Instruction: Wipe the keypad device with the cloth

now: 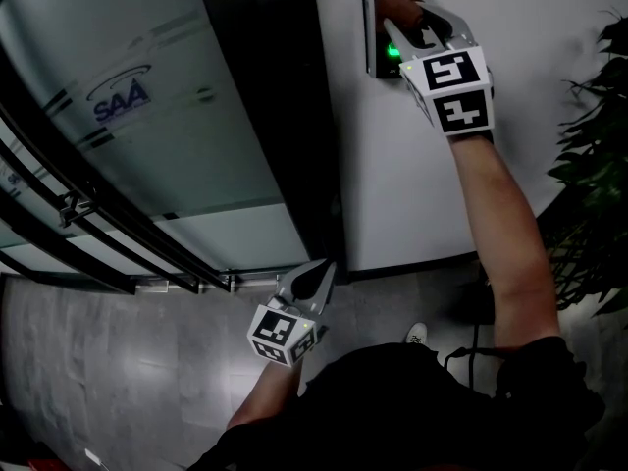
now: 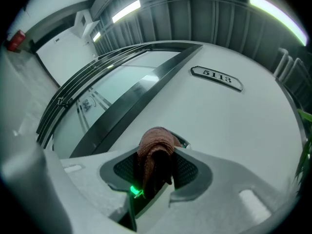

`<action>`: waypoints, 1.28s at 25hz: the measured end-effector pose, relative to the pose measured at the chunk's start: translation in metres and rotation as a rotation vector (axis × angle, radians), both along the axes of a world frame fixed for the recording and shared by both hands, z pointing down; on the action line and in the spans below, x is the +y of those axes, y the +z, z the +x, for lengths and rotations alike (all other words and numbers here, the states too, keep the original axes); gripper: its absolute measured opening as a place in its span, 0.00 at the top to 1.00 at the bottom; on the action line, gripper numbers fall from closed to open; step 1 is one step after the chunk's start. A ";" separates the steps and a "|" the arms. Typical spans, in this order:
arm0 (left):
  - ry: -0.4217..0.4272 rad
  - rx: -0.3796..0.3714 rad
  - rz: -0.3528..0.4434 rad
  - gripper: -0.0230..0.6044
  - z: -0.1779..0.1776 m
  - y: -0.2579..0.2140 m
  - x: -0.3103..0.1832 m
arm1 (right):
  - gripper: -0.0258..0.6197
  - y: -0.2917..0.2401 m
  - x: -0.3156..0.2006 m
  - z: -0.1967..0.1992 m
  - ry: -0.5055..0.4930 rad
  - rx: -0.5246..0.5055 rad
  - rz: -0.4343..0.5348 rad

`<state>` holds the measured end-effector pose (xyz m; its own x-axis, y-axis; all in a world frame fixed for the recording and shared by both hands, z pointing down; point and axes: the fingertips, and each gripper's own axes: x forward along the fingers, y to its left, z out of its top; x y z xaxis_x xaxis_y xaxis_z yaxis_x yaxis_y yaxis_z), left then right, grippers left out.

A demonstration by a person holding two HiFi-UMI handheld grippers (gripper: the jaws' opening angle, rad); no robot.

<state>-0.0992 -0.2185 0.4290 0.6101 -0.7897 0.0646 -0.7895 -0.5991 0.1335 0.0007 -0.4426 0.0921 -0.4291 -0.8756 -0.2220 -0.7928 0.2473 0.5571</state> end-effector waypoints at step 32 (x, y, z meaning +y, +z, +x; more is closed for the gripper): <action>-0.016 -0.001 0.000 0.94 -0.012 -0.001 -0.005 | 0.73 0.120 0.003 -0.005 -0.010 0.045 -0.154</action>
<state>-0.1111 -0.2230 0.4284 0.5971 -0.7995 0.0651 -0.7993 -0.5861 0.1325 -0.0045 -0.4399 0.2118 -0.4445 -0.8934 -0.0656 -0.7649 0.3405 0.5468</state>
